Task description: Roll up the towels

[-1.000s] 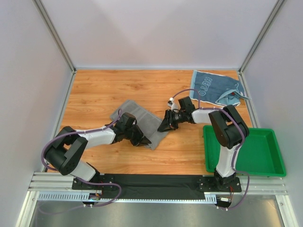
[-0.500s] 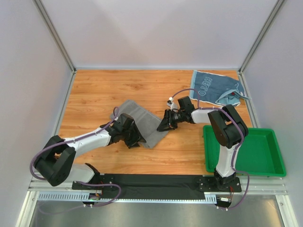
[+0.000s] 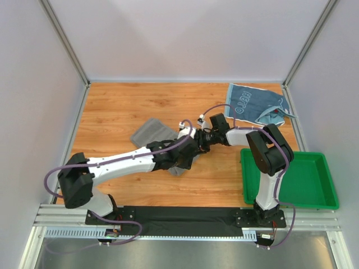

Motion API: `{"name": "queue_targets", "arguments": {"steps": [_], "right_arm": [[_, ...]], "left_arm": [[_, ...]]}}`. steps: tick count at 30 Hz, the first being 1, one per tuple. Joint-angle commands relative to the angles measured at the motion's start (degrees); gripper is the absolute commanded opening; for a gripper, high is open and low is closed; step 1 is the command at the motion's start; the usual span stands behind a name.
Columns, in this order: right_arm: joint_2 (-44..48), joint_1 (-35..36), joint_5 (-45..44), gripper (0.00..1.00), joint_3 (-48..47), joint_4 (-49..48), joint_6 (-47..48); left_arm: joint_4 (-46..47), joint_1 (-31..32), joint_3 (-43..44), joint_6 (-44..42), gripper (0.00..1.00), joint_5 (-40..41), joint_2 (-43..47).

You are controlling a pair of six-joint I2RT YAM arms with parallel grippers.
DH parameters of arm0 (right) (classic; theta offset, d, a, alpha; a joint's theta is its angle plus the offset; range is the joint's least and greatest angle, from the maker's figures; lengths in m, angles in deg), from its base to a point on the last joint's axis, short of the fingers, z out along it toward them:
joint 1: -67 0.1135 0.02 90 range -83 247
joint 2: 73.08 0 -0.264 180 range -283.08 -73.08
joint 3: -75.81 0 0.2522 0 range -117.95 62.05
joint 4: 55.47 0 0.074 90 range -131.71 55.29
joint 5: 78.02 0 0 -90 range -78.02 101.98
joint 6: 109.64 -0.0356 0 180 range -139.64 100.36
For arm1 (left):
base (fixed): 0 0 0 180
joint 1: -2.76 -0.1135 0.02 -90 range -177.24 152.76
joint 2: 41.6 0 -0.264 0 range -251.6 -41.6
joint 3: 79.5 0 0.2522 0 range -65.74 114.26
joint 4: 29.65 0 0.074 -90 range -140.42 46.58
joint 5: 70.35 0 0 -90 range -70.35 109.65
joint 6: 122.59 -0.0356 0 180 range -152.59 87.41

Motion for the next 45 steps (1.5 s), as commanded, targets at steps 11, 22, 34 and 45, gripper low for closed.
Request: {"name": "queue_targets", "arguments": {"steps": [11,22,34,45], "right_arm": [[-1.34,0.32,-4.05,0.29,-2.18,2.72,3.53],[-3.01,0.32,-3.79,0.29,-4.55,3.77,3.17],[-4.07,0.05,-4.67,0.30,-12.54,12.11,5.90],[-0.91,-4.07,-5.10,0.33,-17.30,18.36,7.48]], "left_arm": [[0.69,1.33,0.92,-9.35,0.54,7.42,-10.89],[4.90,1.41,-5.67,-9.09,0.57,1.11,-13.27],[5.95,1.41,-14.28,-5.75,0.50,0.66,-11.34],[8.06,0.10,-14.12,-5.40,0.13,-7.56,-8.00]]}}
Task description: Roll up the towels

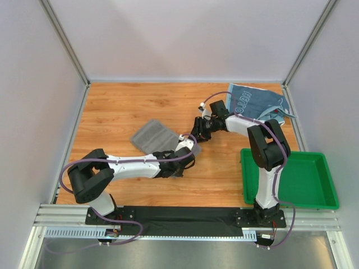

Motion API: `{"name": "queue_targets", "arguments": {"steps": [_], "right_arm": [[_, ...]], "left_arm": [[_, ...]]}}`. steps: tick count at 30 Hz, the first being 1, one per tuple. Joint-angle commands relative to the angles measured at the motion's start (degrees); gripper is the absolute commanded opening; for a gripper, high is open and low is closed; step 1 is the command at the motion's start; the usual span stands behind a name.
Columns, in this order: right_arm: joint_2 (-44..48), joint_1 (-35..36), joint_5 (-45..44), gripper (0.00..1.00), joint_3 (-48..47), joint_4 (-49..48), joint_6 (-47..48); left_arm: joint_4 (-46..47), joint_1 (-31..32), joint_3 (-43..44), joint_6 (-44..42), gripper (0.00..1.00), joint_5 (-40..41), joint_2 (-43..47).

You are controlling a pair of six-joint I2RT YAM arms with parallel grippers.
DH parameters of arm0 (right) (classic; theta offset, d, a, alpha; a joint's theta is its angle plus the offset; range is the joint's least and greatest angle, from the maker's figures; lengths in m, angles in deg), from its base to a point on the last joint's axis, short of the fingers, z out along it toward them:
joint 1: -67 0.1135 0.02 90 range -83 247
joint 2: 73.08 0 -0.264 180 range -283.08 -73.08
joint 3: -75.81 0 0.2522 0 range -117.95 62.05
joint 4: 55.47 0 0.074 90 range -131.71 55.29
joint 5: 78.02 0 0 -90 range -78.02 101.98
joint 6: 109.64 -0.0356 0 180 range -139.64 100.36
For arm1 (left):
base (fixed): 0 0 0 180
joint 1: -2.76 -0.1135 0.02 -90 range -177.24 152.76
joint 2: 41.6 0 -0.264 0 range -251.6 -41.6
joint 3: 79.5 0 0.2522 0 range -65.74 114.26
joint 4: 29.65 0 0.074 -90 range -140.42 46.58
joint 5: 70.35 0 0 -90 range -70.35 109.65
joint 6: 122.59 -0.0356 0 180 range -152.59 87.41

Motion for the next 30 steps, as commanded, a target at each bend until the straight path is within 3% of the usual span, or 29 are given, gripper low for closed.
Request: {"name": "queue_targets", "arguments": {"steps": [1,6,13,21,30], "right_arm": [[4.51,-2.41,-1.78,0.35,-1.08,4.52,1.91],[11.19,-5.49,-5.04,0.51,0.68,8.57,3.31],[18.31,-6.55,-6.36,0.57,3.67,12.27,3.84],[24.55,-6.38,-1.97,0.67,11.30,9.90,3.23],[27.99,-4.36,1.37,0.70,22.91,-2.31,-1.25]], "left_arm": [[-4.11,-1.74,-1.72,2.29,0.13,-14.39,0.15],[-1.65,-6.04,0.03,4.75,0.10,-27.65,2.09],[-0.59,-12.29,1.79,8.35,0.10,-42.78,2.62],[10.21,-19.49,-1.28,14.59,0.13,-61.41,1.22],[15.92,-24.59,-5.05,22.93,0.13,-66.87,-3.53]]}}
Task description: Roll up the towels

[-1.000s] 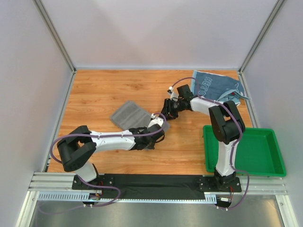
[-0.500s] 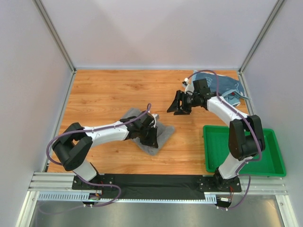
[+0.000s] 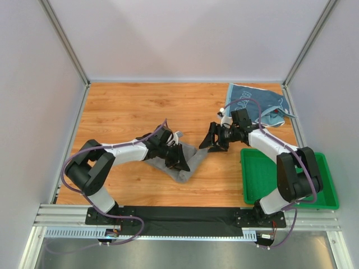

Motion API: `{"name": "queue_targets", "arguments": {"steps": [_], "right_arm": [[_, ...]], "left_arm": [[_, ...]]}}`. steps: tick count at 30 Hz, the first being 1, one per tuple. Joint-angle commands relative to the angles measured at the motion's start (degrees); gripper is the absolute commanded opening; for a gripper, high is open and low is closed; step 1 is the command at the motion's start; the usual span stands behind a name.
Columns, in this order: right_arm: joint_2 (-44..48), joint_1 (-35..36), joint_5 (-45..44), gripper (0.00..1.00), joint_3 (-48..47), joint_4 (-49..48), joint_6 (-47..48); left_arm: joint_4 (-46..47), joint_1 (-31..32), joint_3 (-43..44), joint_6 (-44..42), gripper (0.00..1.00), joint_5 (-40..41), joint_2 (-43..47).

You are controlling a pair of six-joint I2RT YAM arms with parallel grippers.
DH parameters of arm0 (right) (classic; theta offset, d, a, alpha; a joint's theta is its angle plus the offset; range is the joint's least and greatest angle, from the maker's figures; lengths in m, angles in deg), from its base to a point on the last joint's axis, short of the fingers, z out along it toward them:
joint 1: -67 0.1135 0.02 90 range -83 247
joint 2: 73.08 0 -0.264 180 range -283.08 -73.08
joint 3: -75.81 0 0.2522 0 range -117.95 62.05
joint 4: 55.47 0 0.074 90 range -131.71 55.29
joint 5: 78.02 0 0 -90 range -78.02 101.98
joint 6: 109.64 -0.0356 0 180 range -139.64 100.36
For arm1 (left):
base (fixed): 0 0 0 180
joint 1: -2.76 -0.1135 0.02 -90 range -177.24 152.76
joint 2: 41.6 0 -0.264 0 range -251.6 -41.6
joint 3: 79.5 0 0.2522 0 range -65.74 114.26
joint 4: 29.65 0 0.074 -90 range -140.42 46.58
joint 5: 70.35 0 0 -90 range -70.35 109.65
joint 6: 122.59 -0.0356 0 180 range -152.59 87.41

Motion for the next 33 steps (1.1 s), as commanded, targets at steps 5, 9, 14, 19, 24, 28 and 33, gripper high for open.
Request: {"name": "queue_targets", "arguments": {"steps": [5,9,14,19,24,28,33], "right_arm": [[1.30,2.54,3.30,0.70,6.93,-12.83,-4.39],[0.25,3.94,2.78,0.73,8.00,-13.98,-4.39],[-1.95,5.08,1.72,0.75,8.17,-14.77,-3.95],[-4.58,5.88,0.49,0.75,10.27,-20.30,-5.79],[-8.36,7.28,-0.74,0.74,10.46,-26.19,-8.61],[-11.35,8.34,-2.32,0.72,10.19,-28.65,-9.92],[-13.90,9.48,-2.76,0.34,10.72,-31.11,-10.72]], "left_arm": [[9.95,-3.58,-5.18,9.66,0.13,-7.39,-4.31],[12.32,-5.07,-5.98,11.77,0.13,-9.50,-6.24],[9.60,-7.18,-5.72,10.28,0.14,-9.60,-6.86],[8.02,-7.71,-5.19,9.48,0.15,-9.60,-6.95],[7.93,-7.80,-5.10,9.48,0.15,-9.68,-7.30],[7.93,-7.89,-5.19,9.48,0.15,-9.77,-7.21],[7.93,-8.24,-5.10,9.40,0.17,-10.39,-6.95]]}}
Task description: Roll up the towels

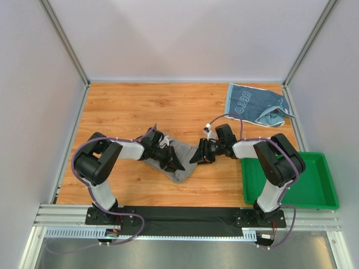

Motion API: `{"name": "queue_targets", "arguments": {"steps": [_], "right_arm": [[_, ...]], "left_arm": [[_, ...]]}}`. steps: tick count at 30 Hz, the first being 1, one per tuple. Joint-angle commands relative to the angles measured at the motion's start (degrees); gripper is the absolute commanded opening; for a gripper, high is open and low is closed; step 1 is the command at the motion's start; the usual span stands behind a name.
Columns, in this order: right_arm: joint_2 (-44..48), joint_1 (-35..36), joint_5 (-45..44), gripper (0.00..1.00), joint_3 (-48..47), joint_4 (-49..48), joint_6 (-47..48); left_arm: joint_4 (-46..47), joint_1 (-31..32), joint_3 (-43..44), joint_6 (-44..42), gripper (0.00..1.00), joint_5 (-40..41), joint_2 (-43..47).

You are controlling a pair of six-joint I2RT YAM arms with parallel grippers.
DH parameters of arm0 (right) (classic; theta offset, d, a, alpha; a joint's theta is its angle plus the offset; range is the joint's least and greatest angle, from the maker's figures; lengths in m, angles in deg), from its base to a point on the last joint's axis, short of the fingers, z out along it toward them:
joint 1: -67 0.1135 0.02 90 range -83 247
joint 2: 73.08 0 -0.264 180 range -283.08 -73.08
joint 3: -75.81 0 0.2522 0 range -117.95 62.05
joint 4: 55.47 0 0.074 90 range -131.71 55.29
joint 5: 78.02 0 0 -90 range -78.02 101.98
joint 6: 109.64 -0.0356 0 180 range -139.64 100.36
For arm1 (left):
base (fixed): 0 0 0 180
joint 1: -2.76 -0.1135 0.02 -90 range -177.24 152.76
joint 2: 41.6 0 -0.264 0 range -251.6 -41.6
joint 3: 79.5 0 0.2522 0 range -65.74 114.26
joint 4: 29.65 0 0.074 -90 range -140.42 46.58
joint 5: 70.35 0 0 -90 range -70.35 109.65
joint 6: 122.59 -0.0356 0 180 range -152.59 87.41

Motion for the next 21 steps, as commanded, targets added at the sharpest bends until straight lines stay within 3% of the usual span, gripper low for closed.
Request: {"name": "queue_targets", "arguments": {"steps": [1,7,13,21], "right_arm": [[-1.95,1.02,-3.13,0.32,0.58,-4.43,-0.47],[-0.81,1.02,-4.10,0.24,-0.38,-2.51,-0.73],[1.65,1.64,-7.26,0.21,-4.51,7.32,1.90],[1.66,5.06,-11.65,0.20,-8.99,16.20,3.40]], "left_arm": [[-1.71,-0.68,0.36,-0.42,0.18,0.21,-0.46],[-11.52,-0.68,2.91,-5.59,0.29,4.07,2.35],[-33.33,0.46,12.21,-19.12,0.50,21.44,8.32],[-42.67,8.19,18.03,-25.37,0.52,42.29,17.36]]}}
